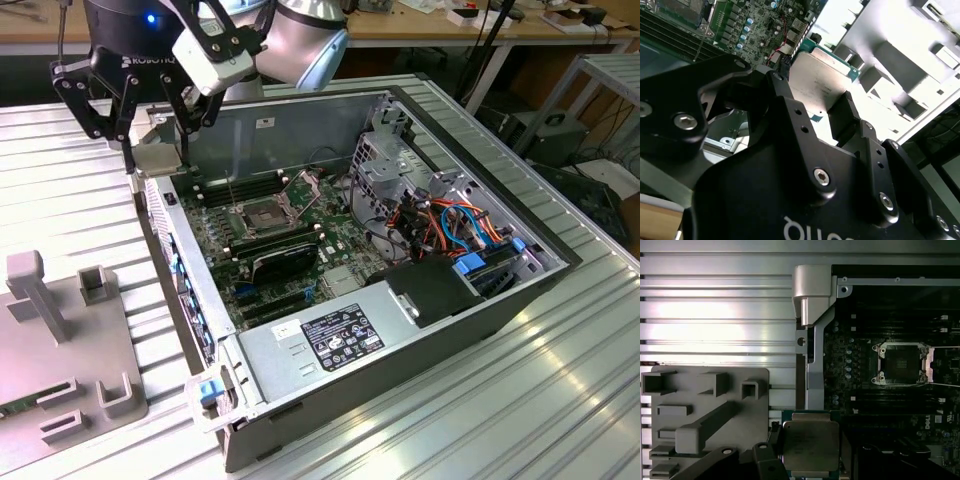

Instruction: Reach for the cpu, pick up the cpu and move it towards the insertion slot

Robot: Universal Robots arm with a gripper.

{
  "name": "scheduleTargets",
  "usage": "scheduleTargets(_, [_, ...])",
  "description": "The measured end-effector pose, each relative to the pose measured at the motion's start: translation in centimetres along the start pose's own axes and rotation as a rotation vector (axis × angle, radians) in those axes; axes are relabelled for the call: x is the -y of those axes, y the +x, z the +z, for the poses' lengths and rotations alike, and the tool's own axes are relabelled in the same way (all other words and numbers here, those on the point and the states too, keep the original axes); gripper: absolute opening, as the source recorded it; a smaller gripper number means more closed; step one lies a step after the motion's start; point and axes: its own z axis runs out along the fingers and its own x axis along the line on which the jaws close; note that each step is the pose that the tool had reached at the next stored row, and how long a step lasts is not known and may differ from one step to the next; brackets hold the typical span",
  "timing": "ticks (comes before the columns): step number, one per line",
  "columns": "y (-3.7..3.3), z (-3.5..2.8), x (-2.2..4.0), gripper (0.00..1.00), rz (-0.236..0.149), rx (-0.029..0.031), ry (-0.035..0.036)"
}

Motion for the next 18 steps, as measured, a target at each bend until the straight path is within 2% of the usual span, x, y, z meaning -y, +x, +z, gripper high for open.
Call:
scheduleTargets(7, [-0.01,0.00,-0.01,0.55,0.000,0.0000,0.0000])
scheduleTargets(9, [-0.20,0.00,-0.01,0.55,0.000,0.0001,0.0000])
scheduleTargets(11, [-0.57,-0.01,-0.01,0.55,0.000,0.0000,0.0000])
scheduleTargets(18, [-2.68,-0.07,0.01,0.55,0.000,0.0000,0.0000])
